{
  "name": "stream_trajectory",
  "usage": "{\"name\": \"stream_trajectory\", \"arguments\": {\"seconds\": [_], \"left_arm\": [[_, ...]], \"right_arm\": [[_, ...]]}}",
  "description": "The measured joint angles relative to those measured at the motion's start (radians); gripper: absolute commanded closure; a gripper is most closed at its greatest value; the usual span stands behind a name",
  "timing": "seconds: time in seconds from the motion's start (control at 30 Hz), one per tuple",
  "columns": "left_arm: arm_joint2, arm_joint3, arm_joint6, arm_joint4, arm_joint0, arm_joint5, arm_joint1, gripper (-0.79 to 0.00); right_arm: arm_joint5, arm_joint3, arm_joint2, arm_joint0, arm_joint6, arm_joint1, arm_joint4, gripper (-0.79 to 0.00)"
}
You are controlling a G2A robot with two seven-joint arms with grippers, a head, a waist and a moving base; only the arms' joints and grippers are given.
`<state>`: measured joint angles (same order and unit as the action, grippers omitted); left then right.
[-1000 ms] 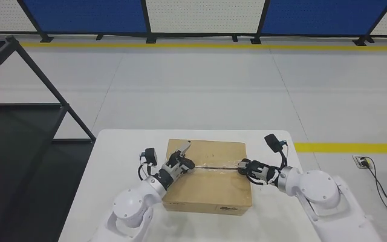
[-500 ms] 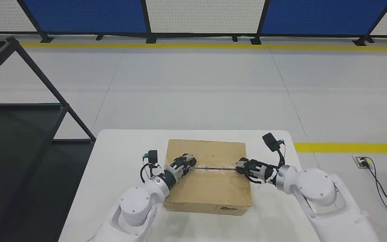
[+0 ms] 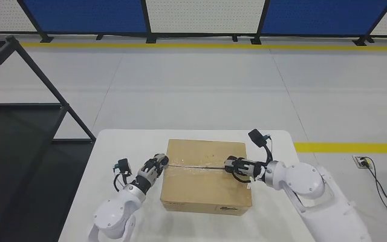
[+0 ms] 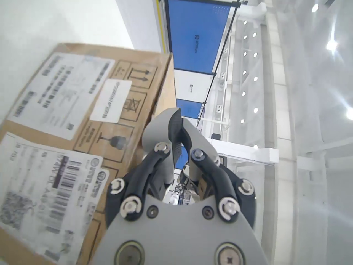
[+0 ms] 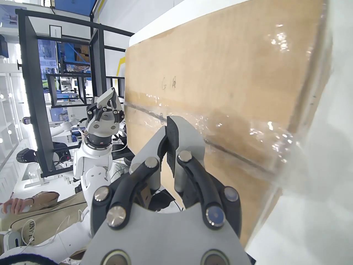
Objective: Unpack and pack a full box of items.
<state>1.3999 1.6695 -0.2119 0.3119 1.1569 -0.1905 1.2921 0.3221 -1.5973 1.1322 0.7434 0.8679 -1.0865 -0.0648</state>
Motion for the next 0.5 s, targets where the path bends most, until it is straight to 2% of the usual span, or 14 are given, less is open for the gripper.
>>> {"name": "stream_trajectory", "arguments": {"seconds": [0.17, 0.33, 0.37, 0.43, 0.5], "left_arm": [[0.139, 0.057, 0.001, 0.040, 0.111, 0.099, -0.013, 0.000], [0.233, 0.062, -0.010, 0.102, 0.185, 0.194, -0.019, 0.000], [0.241, 0.058, -0.015, 0.114, 0.192, 0.207, -0.019, -0.166], [0.246, 0.048, -0.036, 0.133, 0.197, 0.231, -0.019, -0.785], [0.237, 0.035, -0.054, 0.136, 0.190, 0.230, -0.019, -0.785]], "right_arm": [[-0.002, 0.002, -0.002, -0.004, -0.002, -0.001, 0.003, 0.000], [-0.002, 0.002, -0.004, -0.001, -0.005, -0.001, 0.004, 0.000], [0.001, 0.000, -0.011, 0.005, -0.012, -0.003, 0.004, 0.000], [0.023, -0.008, -0.044, 0.001, -0.027, -0.010, 0.002, 0.000], [0.039, -0.006, -0.088, -0.027, -0.035, -0.023, 0.010, 0.000]]}}
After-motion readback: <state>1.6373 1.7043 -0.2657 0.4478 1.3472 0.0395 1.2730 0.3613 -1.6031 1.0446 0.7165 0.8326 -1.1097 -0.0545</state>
